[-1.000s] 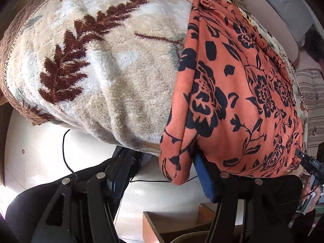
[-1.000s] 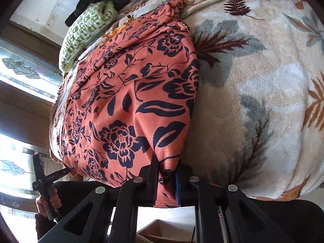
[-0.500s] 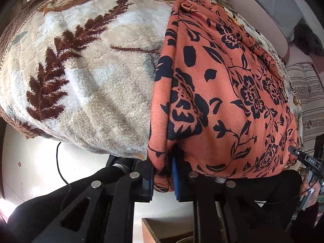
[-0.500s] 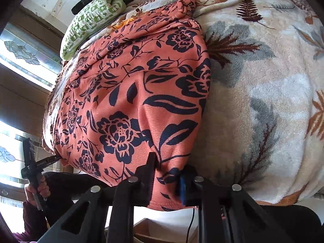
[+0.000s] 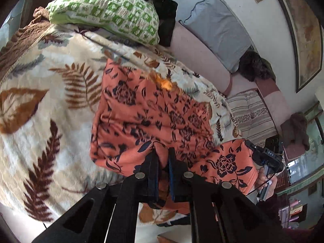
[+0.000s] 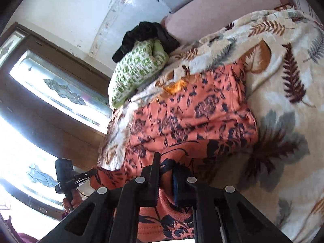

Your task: Fold small clothes

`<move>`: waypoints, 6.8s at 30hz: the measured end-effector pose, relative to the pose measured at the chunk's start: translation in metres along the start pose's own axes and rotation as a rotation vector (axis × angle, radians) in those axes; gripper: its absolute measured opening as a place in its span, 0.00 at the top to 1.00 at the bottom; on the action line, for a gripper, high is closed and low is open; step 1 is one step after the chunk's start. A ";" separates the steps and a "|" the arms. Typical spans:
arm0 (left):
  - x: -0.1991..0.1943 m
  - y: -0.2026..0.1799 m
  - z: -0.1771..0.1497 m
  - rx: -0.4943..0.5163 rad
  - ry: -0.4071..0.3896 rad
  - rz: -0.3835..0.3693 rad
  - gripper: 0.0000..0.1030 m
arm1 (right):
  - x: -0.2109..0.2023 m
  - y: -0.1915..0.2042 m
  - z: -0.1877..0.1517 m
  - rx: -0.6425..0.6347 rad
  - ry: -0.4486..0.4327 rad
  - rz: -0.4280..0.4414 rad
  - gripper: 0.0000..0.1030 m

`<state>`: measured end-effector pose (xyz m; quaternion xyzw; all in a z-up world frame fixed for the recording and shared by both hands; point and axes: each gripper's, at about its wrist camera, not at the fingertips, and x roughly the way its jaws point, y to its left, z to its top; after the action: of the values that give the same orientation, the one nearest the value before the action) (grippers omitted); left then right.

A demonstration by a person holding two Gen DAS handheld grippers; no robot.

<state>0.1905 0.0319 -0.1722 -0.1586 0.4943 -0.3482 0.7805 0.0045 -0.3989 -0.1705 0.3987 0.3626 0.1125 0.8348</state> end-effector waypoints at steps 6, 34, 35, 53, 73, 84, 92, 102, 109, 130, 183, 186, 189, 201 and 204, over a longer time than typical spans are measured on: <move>0.058 0.042 0.133 -0.072 -0.073 0.108 0.92 | 0.052 -0.044 0.113 0.156 -0.155 -0.052 0.90; 0.135 0.077 0.064 -0.298 -0.071 0.451 0.34 | 0.144 -0.082 0.074 0.208 -0.033 -0.265 0.87; 0.131 0.071 0.063 -0.271 -0.076 0.451 0.34 | 0.130 -0.077 0.064 0.194 -0.061 -0.246 0.87; 0.123 0.081 -0.018 -0.547 -0.064 0.117 0.33 | 0.097 -0.134 0.012 0.582 -0.226 -0.081 0.30; 0.113 0.071 -0.005 -0.440 -0.251 0.125 0.88 | 0.070 -0.057 0.012 0.164 -0.372 -0.282 0.79; 0.116 0.107 -0.035 -0.618 -0.153 0.003 0.51 | 0.022 -0.126 -0.011 0.623 -0.380 -0.432 0.36; 0.112 0.072 -0.022 -0.404 -0.223 0.106 0.66 | 0.065 -0.015 0.021 0.083 -0.358 -0.335 0.64; 0.129 0.082 -0.018 -0.404 -0.207 0.110 0.46 | 0.219 0.036 -0.010 -0.108 0.025 -0.281 0.72; 0.129 0.081 -0.013 -0.394 -0.219 0.175 0.78 | 0.211 0.029 -0.010 -0.045 0.005 -0.184 0.73; 0.153 -0.059 0.006 0.147 -0.325 0.211 0.84 | 0.113 -0.062 0.020 0.204 -0.081 -0.102 0.70; 0.240 -0.242 -0.073 0.540 0.068 0.157 0.24 | 0.043 -0.161 0.136 0.219 -0.179 -0.067 0.78; 0.229 -0.212 -0.065 0.533 0.014 0.292 0.24 | 0.031 -0.128 0.123 0.125 -0.115 0.008 0.78; 0.233 -0.185 -0.050 0.514 -0.011 0.393 0.24 | 0.039 -0.093 0.095 0.008 -0.011 0.038 0.78; 0.251 -0.138 -0.042 0.492 0.058 0.333 0.18 | 0.040 -0.110 0.039 0.060 0.020 -0.265 0.89; 0.250 -0.139 -0.045 0.493 0.058 0.328 0.19 | 0.055 -0.088 0.065 0.029 -0.063 -0.250 0.89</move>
<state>0.1644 -0.2370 -0.2758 0.1279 0.4357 -0.3313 0.8270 0.0795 -0.4685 -0.2374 0.3656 0.3849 -0.0104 0.8474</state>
